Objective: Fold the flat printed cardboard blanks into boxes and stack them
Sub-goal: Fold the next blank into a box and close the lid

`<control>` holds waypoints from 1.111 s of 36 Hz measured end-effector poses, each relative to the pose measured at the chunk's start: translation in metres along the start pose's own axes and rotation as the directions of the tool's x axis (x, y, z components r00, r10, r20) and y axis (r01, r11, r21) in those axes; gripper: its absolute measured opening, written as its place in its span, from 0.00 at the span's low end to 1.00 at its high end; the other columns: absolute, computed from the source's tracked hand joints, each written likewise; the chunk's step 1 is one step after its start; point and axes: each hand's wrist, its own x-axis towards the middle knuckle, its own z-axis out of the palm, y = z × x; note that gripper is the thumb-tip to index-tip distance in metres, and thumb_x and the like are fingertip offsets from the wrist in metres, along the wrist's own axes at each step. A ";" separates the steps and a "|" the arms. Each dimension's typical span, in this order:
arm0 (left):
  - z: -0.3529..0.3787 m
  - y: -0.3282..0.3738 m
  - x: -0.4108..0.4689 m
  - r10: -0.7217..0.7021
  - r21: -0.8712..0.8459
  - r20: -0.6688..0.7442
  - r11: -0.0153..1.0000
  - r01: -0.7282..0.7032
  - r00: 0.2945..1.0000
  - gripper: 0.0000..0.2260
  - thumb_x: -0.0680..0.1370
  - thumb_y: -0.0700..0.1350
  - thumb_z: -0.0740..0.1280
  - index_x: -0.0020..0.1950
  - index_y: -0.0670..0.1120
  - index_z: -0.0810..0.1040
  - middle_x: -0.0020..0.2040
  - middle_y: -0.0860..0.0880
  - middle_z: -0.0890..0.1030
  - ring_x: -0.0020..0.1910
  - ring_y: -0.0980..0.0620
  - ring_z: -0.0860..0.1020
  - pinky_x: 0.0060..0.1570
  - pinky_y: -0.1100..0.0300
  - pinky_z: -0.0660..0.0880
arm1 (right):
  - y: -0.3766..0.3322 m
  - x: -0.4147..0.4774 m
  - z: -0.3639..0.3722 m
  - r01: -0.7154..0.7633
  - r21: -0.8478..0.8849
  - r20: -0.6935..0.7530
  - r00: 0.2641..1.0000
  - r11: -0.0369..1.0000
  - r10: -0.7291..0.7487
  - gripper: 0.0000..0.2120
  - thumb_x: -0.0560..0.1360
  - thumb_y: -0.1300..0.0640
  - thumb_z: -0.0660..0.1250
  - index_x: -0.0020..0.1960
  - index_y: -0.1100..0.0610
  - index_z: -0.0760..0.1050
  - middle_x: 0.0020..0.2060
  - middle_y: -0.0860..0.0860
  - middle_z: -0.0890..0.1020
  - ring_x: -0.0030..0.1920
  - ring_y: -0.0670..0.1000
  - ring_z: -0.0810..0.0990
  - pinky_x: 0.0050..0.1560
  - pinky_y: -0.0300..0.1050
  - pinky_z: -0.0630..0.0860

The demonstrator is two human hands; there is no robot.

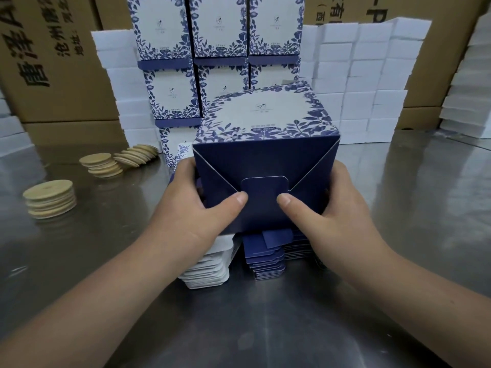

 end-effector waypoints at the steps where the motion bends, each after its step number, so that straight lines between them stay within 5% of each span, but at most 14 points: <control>1: 0.000 0.000 0.000 0.004 0.002 0.007 1.000 -0.004 1.000 0.16 0.66 0.47 0.70 0.47 0.60 0.67 0.38 0.72 0.77 0.41 0.80 0.72 0.34 0.82 0.67 | 0.000 0.000 0.000 0.000 0.005 -0.002 1.000 1.000 0.000 0.23 0.61 0.38 0.66 0.54 0.31 0.63 0.53 0.24 0.72 0.51 0.28 0.74 0.47 0.32 0.72; 3: -0.001 -0.002 0.002 -0.008 0.021 0.028 1.000 0.007 1.000 0.18 0.67 0.49 0.73 0.49 0.63 0.67 0.40 0.78 0.74 0.42 0.78 0.73 0.35 0.75 0.71 | -0.001 0.000 0.001 0.004 0.007 -0.005 1.000 1.000 -0.004 0.23 0.61 0.38 0.66 0.53 0.30 0.63 0.54 0.25 0.72 0.52 0.28 0.74 0.47 0.32 0.72; 8: 0.003 -0.004 0.002 -0.086 0.046 0.039 0.995 0.084 0.996 0.19 0.58 0.62 0.68 0.47 0.71 0.69 0.45 0.72 0.78 0.44 0.69 0.77 0.47 0.56 0.76 | 0.000 0.000 0.005 0.009 0.015 -0.013 1.000 1.000 -0.009 0.26 0.63 0.40 0.68 0.57 0.31 0.61 0.54 0.26 0.73 0.53 0.28 0.73 0.45 0.25 0.72; 13: 0.006 -0.003 0.001 -0.092 0.094 -0.008 0.991 0.093 0.996 0.19 0.57 0.63 0.66 0.44 0.77 0.66 0.44 0.75 0.76 0.44 0.72 0.75 0.47 0.59 0.75 | 0.004 0.000 0.007 0.014 0.047 -0.028 1.000 0.999 -0.013 0.33 0.63 0.42 0.70 0.65 0.38 0.63 0.55 0.28 0.74 0.52 0.28 0.74 0.45 0.24 0.72; 20: 0.008 -0.006 0.001 -0.099 0.139 -0.046 0.985 0.104 0.994 0.21 0.56 0.65 0.65 0.47 0.75 0.65 0.46 0.72 0.77 0.50 0.66 0.76 0.53 0.56 0.75 | 0.006 0.002 0.010 -0.016 0.008 -0.058 0.998 1.000 0.016 0.30 0.61 0.41 0.68 0.60 0.34 0.62 0.53 0.24 0.72 0.49 0.26 0.74 0.42 0.29 0.71; 30: 0.011 -0.013 0.002 -0.111 0.138 -0.132 0.982 0.129 0.985 0.19 0.58 0.60 0.69 0.44 0.71 0.67 0.41 0.76 0.74 0.43 0.72 0.74 0.43 0.63 0.72 | 0.009 0.004 0.011 -0.038 -0.060 -0.093 0.995 0.997 0.032 0.34 0.60 0.42 0.69 0.64 0.40 0.63 0.44 0.17 0.70 0.48 0.24 0.71 0.42 0.30 0.69; 40: 0.014 -0.016 0.003 -0.106 0.136 -0.183 0.982 0.132 0.977 0.19 0.57 0.60 0.69 0.44 0.70 0.67 0.40 0.74 0.75 0.41 0.73 0.74 0.40 0.66 0.70 | 0.010 0.006 0.013 -0.058 -0.033 -0.113 0.992 0.998 0.054 0.30 0.60 0.43 0.70 0.59 0.35 0.62 0.46 0.23 0.73 0.49 0.27 0.73 0.43 0.34 0.72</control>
